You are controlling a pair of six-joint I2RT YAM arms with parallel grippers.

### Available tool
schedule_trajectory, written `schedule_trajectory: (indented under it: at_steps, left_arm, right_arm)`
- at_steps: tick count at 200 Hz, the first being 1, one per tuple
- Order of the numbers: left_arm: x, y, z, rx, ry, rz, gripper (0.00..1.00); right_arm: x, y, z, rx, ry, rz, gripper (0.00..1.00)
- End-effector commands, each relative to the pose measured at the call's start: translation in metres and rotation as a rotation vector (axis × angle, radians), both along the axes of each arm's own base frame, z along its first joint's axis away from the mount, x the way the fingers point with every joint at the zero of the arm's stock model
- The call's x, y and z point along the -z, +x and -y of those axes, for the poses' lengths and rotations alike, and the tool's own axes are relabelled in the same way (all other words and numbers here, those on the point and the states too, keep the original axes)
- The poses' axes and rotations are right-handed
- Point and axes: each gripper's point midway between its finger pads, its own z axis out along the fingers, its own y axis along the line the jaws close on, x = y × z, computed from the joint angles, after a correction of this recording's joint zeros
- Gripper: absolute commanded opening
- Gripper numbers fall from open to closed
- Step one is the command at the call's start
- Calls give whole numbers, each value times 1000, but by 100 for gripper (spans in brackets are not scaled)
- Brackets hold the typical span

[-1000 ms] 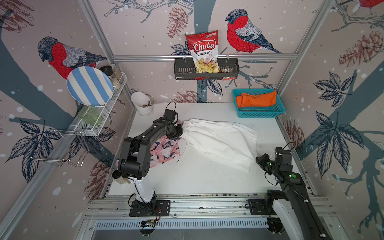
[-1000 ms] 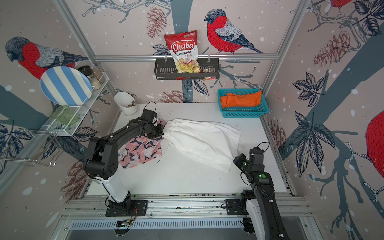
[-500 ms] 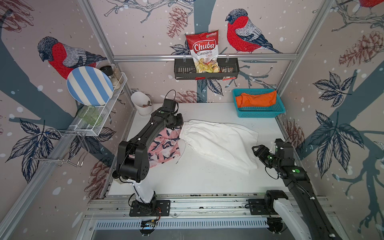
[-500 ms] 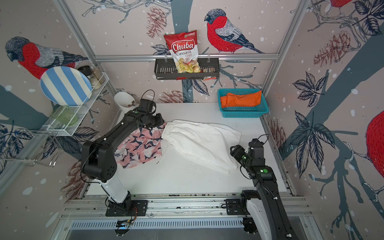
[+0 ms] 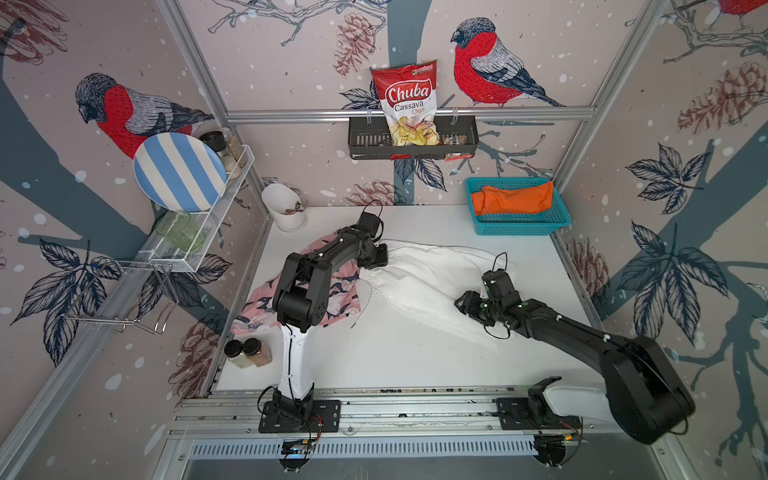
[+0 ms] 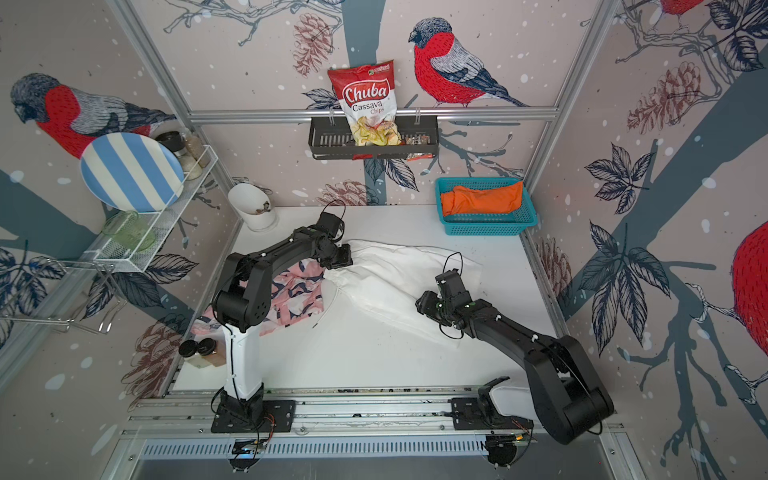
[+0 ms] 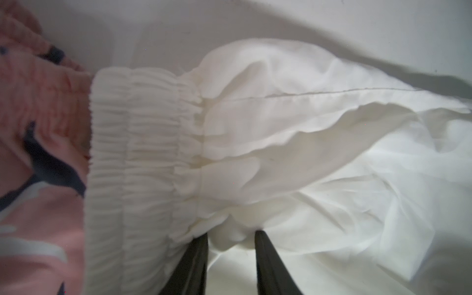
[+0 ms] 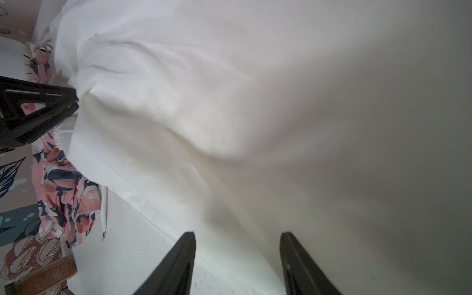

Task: Roll up the shorts
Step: Adjust the shorts at the center of the board.

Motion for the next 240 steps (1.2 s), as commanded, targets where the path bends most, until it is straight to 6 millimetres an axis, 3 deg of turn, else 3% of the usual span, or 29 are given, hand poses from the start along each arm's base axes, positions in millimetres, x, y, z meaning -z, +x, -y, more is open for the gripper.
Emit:
schedule_trajectory:
  at_steps: [1, 36, 59, 87, 126, 170, 190, 208, 225, 240]
  left_arm:
    - [6, -9, 3, 1, -37, -7, 35]
    - [16, -45, 4, 13, -66, -30, 35]
    - [25, -73, -2, -4, -85, -63, 35]
    - [30, -116, 4, 0, -113, -87, 35]
    - [29, -178, 29, 29, -132, -99, 37]
    - [26, -239, 57, 52, -192, -104, 36]
    - [7, -247, 80, 86, -223, -63, 35]
    - [-27, -244, 93, 111, -257, 0, 37]
    - [-57, -234, 86, 103, -220, 78, 38]
    - [-73, -221, 67, 60, -132, 143, 40]
  right_arm:
    - [15, 18, 7, 24, 12, 10, 55]
    - [47, 42, 28, 51, 2, -52, 49]
    - [49, 68, 27, 32, -8, -45, 46]
    - [47, 102, 15, -4, -9, -12, 46]
    - [46, 151, -14, -104, -29, 49, 49]
    - [34, 195, -73, -274, 28, 135, 48]
    - [15, 211, -87, -320, 42, 189, 47]
    - [-6, 221, -75, -288, -7, 223, 47]
    - [-32, 219, -59, -257, -61, 244, 47]
    - [-54, 207, -56, -257, -88, 267, 48]
